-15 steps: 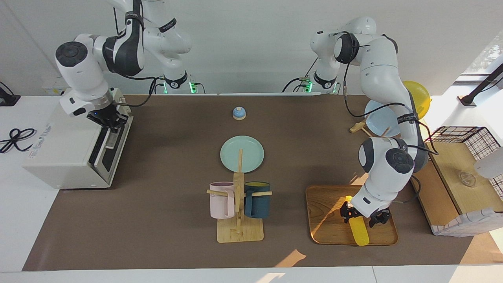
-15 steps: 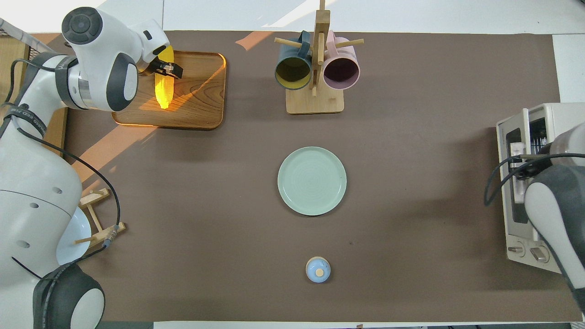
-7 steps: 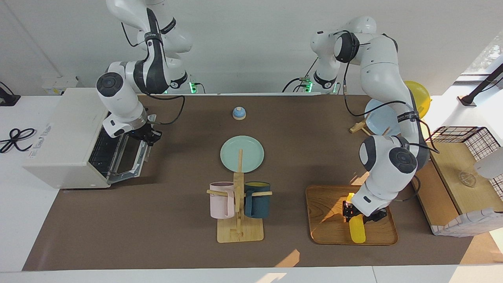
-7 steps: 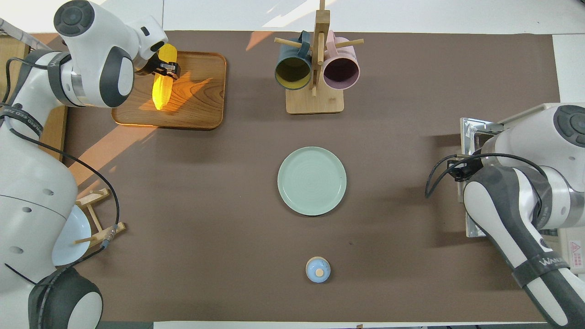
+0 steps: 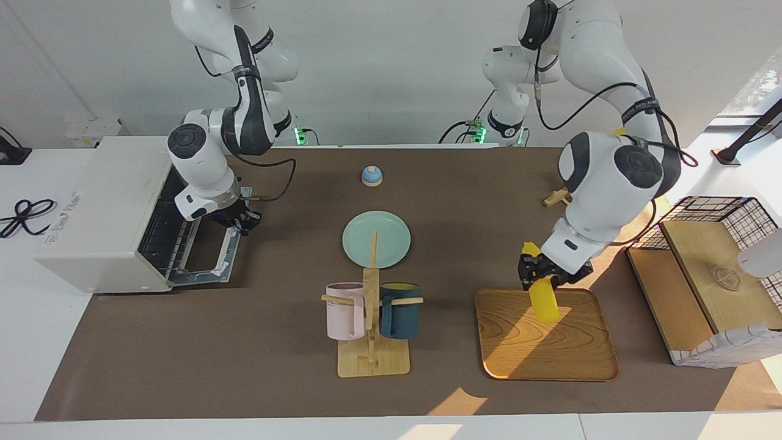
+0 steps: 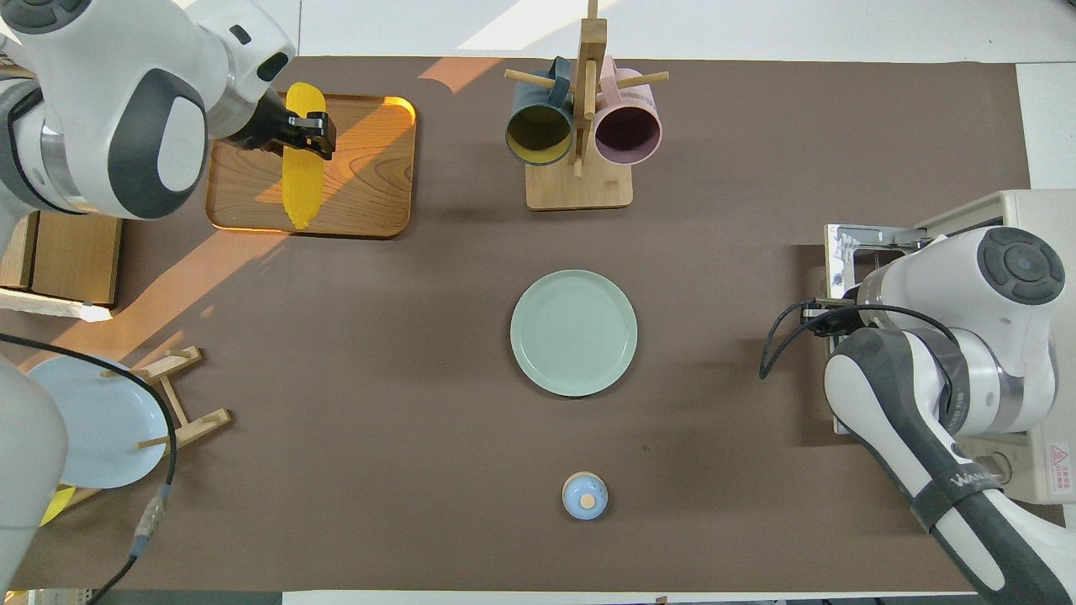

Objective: Put corn in oven

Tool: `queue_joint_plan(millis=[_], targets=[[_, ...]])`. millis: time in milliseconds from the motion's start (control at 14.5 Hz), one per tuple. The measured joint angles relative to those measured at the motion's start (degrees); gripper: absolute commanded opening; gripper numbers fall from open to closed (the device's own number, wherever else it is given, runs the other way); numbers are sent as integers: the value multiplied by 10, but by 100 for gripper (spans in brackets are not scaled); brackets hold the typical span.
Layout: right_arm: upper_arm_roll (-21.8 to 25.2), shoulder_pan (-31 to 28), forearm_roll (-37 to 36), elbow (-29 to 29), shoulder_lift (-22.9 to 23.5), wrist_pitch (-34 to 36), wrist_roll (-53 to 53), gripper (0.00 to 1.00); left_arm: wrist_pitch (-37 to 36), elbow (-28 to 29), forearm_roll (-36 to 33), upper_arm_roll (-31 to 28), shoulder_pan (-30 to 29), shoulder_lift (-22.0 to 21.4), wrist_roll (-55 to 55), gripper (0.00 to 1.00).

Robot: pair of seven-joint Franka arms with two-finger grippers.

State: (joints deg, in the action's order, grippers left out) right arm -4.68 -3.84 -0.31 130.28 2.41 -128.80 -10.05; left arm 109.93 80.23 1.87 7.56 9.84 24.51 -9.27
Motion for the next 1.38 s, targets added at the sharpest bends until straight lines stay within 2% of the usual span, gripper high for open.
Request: queue_joint_plan(millis=[138, 344, 688, 826, 1032, 1239, 1377], targets=[[0, 0, 5, 8, 6, -17, 0, 0, -2, 57, 2, 1, 33, -48, -46, 0], [0, 0, 11, 25, 11, -31, 0, 0, 10, 109, 4, 1, 88, -78, -112, 0], [8, 17, 17, 30, 13, -30, -12, 0, 169, 258, 4, 2, 197, -109, -209, 0], [8, 37, 18, 11, 14, -13, -27, 41, 199, 287, 5, 1, 237, -101, -234, 0], [9, 47, 17, -66, 25, 63, -33, 100, 281, 293, 5, 0, 280, -59, -286, 0], [9, 49, 17, -128, 29, 123, -33, 100, 312, 267, 5, -2, 288, -14, -295, 0], [9, 58, 17, -139, 29, 128, -33, 100, 314, 262, 5, -3, 288, -7, -295, 0]])
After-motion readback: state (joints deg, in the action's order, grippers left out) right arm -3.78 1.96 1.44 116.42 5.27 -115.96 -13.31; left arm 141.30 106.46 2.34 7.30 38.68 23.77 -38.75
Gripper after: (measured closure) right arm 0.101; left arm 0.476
